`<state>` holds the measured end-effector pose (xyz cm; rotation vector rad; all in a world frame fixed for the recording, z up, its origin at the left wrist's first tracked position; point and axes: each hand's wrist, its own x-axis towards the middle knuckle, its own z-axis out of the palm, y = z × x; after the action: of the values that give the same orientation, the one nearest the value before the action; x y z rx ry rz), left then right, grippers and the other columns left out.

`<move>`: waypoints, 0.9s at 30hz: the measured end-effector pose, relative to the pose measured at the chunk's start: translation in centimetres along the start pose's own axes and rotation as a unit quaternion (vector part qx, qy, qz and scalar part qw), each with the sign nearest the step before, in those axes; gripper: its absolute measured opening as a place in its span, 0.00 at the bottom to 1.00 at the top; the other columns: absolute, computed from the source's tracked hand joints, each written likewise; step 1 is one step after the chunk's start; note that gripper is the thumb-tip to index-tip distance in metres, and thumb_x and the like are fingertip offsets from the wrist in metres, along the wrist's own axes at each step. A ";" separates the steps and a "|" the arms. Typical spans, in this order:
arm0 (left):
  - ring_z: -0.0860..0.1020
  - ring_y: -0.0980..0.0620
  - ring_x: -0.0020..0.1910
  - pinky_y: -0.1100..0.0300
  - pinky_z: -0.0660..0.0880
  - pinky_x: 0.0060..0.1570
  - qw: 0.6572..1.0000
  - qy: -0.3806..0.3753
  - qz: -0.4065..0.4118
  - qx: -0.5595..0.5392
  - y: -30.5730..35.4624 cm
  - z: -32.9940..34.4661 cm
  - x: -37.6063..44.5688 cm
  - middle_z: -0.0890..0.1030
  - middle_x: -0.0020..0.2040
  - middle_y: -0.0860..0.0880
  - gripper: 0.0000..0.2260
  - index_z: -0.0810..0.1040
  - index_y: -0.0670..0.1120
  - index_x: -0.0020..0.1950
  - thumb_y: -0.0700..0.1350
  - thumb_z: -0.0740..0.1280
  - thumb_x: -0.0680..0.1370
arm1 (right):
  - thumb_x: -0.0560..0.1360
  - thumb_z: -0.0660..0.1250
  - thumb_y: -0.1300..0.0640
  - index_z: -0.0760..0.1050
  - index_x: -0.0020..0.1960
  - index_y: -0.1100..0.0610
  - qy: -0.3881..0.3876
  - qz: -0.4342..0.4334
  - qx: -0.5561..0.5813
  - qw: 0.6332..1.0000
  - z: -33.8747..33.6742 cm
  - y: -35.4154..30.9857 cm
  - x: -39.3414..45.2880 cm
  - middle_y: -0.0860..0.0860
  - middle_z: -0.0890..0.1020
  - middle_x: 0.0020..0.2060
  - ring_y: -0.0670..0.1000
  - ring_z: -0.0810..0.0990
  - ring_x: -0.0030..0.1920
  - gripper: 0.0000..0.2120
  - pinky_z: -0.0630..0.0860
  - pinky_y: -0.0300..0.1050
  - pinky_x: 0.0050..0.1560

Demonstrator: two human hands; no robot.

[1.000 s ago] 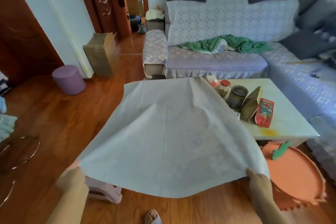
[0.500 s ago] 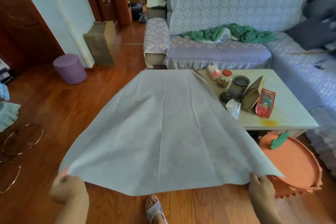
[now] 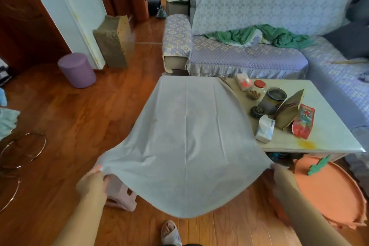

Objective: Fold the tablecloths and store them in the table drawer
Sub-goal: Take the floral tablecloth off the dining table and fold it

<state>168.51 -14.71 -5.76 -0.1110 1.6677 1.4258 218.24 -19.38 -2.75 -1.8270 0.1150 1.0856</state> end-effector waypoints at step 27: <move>0.55 0.38 0.80 0.37 0.62 0.75 0.718 -0.130 0.395 0.558 9.8 27.4 3.0 0.52 0.82 0.45 0.39 0.56 0.54 0.81 0.46 0.74 0.75 | 0.81 0.62 0.62 0.72 0.53 0.62 -0.125 -0.101 0.032 0.986 21.1 -20.0 2.5 0.58 0.78 0.43 0.57 0.83 0.39 0.03 0.84 0.49 0.35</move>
<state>176.40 12.47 1.74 1.5670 2.1290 0.6216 216.67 8.24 6.47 -1.5932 -0.1797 1.1426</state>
